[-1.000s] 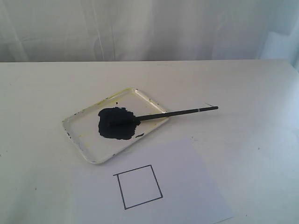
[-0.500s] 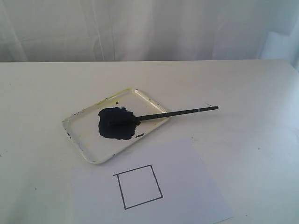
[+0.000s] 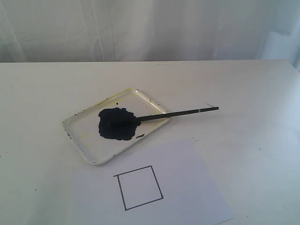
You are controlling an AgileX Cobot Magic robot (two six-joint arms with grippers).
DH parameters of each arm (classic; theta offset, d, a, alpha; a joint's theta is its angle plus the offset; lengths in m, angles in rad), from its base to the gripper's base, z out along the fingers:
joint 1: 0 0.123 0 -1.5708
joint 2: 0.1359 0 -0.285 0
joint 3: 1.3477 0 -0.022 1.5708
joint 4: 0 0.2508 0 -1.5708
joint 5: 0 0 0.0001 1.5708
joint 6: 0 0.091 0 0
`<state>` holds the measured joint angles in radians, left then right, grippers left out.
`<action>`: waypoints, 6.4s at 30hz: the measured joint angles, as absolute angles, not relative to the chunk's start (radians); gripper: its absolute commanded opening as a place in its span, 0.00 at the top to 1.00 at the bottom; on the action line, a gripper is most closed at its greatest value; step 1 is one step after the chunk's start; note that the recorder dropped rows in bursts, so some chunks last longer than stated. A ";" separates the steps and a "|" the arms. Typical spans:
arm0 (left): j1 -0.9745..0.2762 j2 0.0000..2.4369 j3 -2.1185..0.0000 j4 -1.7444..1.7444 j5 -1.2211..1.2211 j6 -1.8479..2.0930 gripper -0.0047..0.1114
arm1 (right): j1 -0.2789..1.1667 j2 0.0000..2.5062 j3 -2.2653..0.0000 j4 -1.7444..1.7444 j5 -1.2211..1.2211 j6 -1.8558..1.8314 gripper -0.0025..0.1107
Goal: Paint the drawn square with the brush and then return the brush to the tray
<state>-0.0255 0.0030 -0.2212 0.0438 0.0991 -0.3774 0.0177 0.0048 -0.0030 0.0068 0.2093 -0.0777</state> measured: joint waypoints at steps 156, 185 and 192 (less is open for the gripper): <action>-0.629 1.801 -1.078 -0.068 0.633 0.527 0.43 | 0.018 0.005 -0.003 0.007 0.207 -0.095 0.98; -0.635 1.798 -1.007 0.015 0.556 0.470 0.43 | 0.018 0.005 -0.003 0.007 0.207 -0.095 0.98; -0.635 1.798 -1.007 0.015 0.556 0.470 0.43 | 0.018 0.005 -0.003 0.007 0.139 -0.070 0.98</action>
<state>-0.6353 1.7977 -1.0075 0.0146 0.5556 0.4699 0.0177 0.0048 -0.0030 0.0068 0.1387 -0.0699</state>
